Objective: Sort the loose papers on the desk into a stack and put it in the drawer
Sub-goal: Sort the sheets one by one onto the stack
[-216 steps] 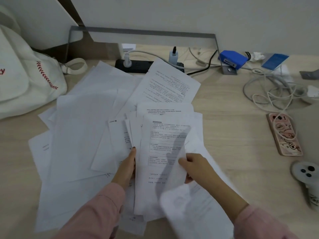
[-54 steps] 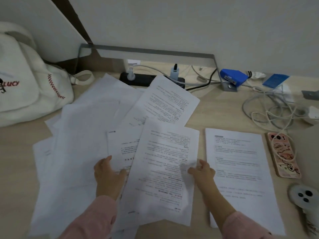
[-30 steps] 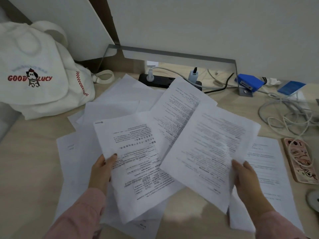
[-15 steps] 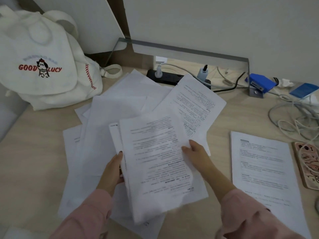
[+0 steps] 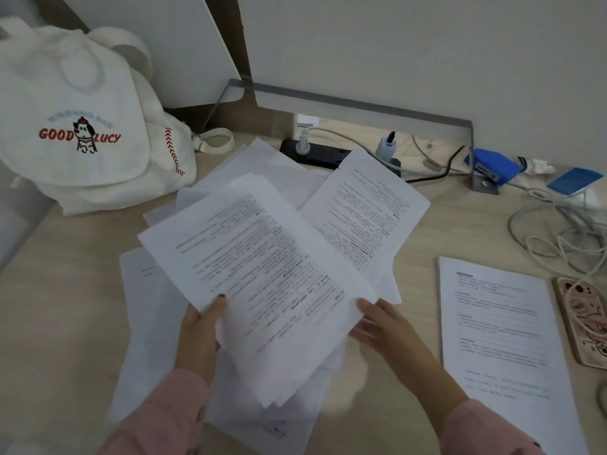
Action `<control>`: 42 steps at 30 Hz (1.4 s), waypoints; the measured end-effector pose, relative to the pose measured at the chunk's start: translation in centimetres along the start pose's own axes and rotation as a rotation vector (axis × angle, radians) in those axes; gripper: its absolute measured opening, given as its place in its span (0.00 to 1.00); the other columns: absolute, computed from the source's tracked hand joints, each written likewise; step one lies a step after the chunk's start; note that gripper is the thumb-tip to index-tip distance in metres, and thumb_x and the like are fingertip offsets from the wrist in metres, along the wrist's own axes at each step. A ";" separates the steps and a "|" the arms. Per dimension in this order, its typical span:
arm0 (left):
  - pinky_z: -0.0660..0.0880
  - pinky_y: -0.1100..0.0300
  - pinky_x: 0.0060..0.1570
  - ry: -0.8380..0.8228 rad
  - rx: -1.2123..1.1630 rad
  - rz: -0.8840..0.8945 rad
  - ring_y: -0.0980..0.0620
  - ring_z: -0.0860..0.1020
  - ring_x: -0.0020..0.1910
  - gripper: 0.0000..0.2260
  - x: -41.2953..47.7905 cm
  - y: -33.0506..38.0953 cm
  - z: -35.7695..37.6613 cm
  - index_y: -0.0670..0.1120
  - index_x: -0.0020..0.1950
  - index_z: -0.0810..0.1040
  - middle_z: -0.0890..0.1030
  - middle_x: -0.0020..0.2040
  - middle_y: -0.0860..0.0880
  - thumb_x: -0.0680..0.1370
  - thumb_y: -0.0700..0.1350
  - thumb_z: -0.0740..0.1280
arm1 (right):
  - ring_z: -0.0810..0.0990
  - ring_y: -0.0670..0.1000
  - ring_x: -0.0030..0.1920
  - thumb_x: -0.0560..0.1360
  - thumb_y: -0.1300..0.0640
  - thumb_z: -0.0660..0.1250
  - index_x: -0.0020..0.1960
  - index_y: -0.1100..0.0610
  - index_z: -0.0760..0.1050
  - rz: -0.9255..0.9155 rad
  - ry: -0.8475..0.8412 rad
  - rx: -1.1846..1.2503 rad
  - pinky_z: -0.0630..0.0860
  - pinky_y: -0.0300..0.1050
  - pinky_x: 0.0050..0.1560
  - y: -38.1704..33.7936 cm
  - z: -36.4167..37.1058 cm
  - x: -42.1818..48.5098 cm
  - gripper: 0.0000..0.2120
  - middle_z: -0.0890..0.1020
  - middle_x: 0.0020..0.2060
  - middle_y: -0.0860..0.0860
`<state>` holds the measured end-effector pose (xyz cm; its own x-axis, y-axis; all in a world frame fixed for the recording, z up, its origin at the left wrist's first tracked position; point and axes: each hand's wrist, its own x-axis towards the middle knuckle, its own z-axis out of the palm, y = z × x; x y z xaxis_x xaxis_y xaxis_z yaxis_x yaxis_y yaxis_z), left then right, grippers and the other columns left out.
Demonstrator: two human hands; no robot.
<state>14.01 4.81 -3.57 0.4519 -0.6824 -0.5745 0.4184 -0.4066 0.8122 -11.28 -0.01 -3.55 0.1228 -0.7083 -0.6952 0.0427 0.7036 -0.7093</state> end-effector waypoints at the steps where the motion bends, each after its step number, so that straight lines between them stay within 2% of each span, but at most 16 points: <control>1: 0.73 0.56 0.53 -0.005 -0.040 -0.002 0.50 0.75 0.58 0.17 -0.1 0.0 0.2 0.49 0.68 0.71 0.77 0.60 0.51 0.78 0.40 0.61 | 0.79 0.59 0.59 0.70 0.50 0.68 0.66 0.58 0.71 0.022 -0.068 0.106 0.74 0.52 0.62 0.3 0.2 -0.3 0.26 0.81 0.58 0.56; 4: 0.74 0.58 0.47 -0.046 -0.099 -0.026 0.53 0.77 0.52 0.18 -0.4 -0.3 1.1 0.49 0.66 0.71 0.79 0.54 0.52 0.78 0.37 0.61 | 0.79 0.56 0.60 0.75 0.55 0.64 0.64 0.55 0.73 0.020 -0.181 0.200 0.75 0.52 0.61 1.1 1.7 -0.9 0.17 0.81 0.59 0.53; 8: 0.74 0.58 0.48 -0.064 0.029 -0.017 0.54 0.76 0.51 0.20 -0.6 -1.0 1.6 0.50 0.66 0.67 0.77 0.55 0.52 0.77 0.35 0.63 | 0.83 0.52 0.51 0.76 0.64 0.62 0.58 0.55 0.76 -0.024 -0.024 0.095 0.81 0.44 0.45 0.6 1.9 -0.2 0.13 0.85 0.51 0.50; 11: 0.69 0.47 0.64 0.166 0.286 0.191 0.46 0.71 0.62 0.29 0.3 0.0 0.6 0.45 0.71 0.60 0.69 0.65 0.46 0.73 0.33 0.67 | 0.84 0.53 0.47 0.73 0.63 0.64 0.57 0.56 0.77 -0.027 0.053 -0.096 0.79 0.42 0.38 -1.1 -0.3 0.5 0.13 0.85 0.48 0.51; 14: 0.60 0.46 0.70 0.330 0.682 0.439 0.42 0.56 0.72 0.38 1.0 1.9 0.0 0.42 0.75 0.54 0.56 0.73 0.39 0.71 0.39 0.71 | 0.83 0.56 0.50 0.63 0.56 0.67 0.57 0.60 0.78 0.055 0.009 -0.294 0.80 0.49 0.47 -3.5 -1.9 1.2 0.22 0.85 0.50 0.55; 17: 0.58 0.46 0.71 0.132 1.020 0.686 0.45 0.55 0.72 0.38 1.9 3.4 0.6 0.43 0.73 0.59 0.59 0.73 0.41 0.69 0.47 0.73 | 0.83 0.56 0.50 0.61 0.55 0.64 0.52 0.60 0.80 0.063 -0.100 -0.565 0.78 0.51 0.54 -6.1 -1.3 1.8 0.21 0.84 0.50 0.56; 19: 0.59 0.51 0.71 -0.155 1.137 0.611 0.49 0.57 0.72 0.34 2.9 4.1 1.3 0.48 0.71 0.63 0.62 0.72 0.47 0.69 0.52 0.72 | 0.83 0.54 0.50 0.62 0.54 0.64 0.52 0.59 0.80 0.028 -0.184 -0.700 0.78 0.48 0.53 -7.9 -0.1 2.1 0.20 0.84 0.50 0.55; 22: 0.70 0.54 0.63 -0.452 1.058 0.240 0.53 0.74 0.61 0.15 3.8 4.6 2.1 0.59 0.57 0.73 0.75 0.61 0.54 0.72 0.54 0.69 | 0.82 0.54 0.51 0.71 0.57 0.66 0.54 0.60 0.79 -0.036 -0.245 -0.803 0.77 0.46 0.52 -9.5 1.6 3.1 0.14 0.83 0.51 0.55; 25: 0.76 0.56 0.53 -0.472 0.951 0.164 0.55 0.80 0.49 0.04 4.3 4.1 1.8 0.61 0.47 0.75 0.82 0.50 0.54 0.76 0.51 0.66 | 0.82 0.51 0.50 0.74 0.57 0.65 0.54 0.53 0.79 -0.090 -0.234 -0.790 0.77 0.45 0.53 -10.2 1.9 4.7 0.10 0.83 0.51 0.52; 27: 0.76 0.60 0.47 -0.408 0.879 0.155 0.55 0.80 0.48 0.05 4.7 3.9 1.2 0.60 0.46 0.75 0.81 0.47 0.56 0.77 0.48 0.64 | 0.80 0.52 0.49 0.74 0.58 0.66 0.58 0.54 0.76 -0.146 -0.073 -0.607 0.75 0.46 0.55 -10.2 1.0 6.5 0.12 0.81 0.53 0.54; 31: 0.74 0.62 0.40 -0.228 0.644 0.095 0.54 0.80 0.46 0.06 4.9 3.2 -0.5 0.57 0.45 0.77 0.82 0.45 0.55 0.78 0.46 0.63 | 0.76 0.51 0.36 0.75 0.62 0.64 0.68 0.61 0.64 -0.123 0.486 -0.238 0.76 0.44 0.43 -9.8 -2.9 9.9 0.22 0.77 0.49 0.58; 34: 0.74 0.60 0.42 -0.146 0.541 0.039 0.52 0.80 0.47 0.06 5.1 2.2 -1.5 0.52 0.51 0.78 0.82 0.49 0.52 0.78 0.47 0.63 | 0.76 0.51 0.36 0.74 0.61 0.66 0.72 0.62 0.59 -0.060 0.563 -0.234 0.77 0.51 0.50 -9.2 -4.8 11.8 0.29 0.77 0.53 0.60; 36: 0.74 0.58 0.46 -0.117 0.499 0.002 0.51 0.79 0.49 0.11 5.2 1.7 -1.9 0.48 0.58 0.77 0.81 0.52 0.50 0.78 0.47 0.62 | 0.76 0.51 0.35 0.74 0.61 0.67 0.67 0.62 0.64 -0.035 0.542 -0.158 0.78 0.48 0.46 -9.0 -5.2 12.5 0.24 0.77 0.47 0.58; 38: 0.74 0.56 0.51 -0.096 0.467 -0.024 0.51 0.79 0.51 0.14 5.3 1.3 -2.2 0.47 0.62 0.76 0.81 0.55 0.49 0.78 0.47 0.62 | 0.74 0.51 0.32 0.74 0.61 0.66 0.48 0.60 0.73 -0.037 0.516 -0.090 0.76 0.41 0.35 -9.2 -5.2 12.7 0.04 0.75 0.39 0.57; 40: 0.74 0.53 0.56 -0.085 0.422 -0.038 0.50 0.79 0.53 0.14 5.5 1.0 -2.4 0.48 0.63 0.76 0.81 0.56 0.50 0.78 0.47 0.62 | 0.71 0.51 0.30 0.74 0.62 0.66 0.37 0.57 0.71 -0.036 0.488 -0.090 0.72 0.40 0.32 -8.9 -5.4 13.1 0.08 0.74 0.34 0.55; 42: 0.73 0.49 0.59 -0.078 0.382 -0.056 0.49 0.79 0.54 0.15 5.5 0.9 -2.5 0.49 0.63 0.76 0.81 0.56 0.51 0.77 0.48 0.63 | 0.70 0.51 0.31 0.74 0.62 0.66 0.37 0.57 0.72 -0.053 0.471 -0.087 0.70 0.42 0.35 -8.7 -5.1 13.2 0.07 0.74 0.33 0.54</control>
<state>18.86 2.24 -6.24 0.3693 -0.6906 -0.6219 0.1108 -0.6316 0.7673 -15.11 -15.74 -7.13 -0.3405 -0.7061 -0.6209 -0.0489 0.6728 -0.7382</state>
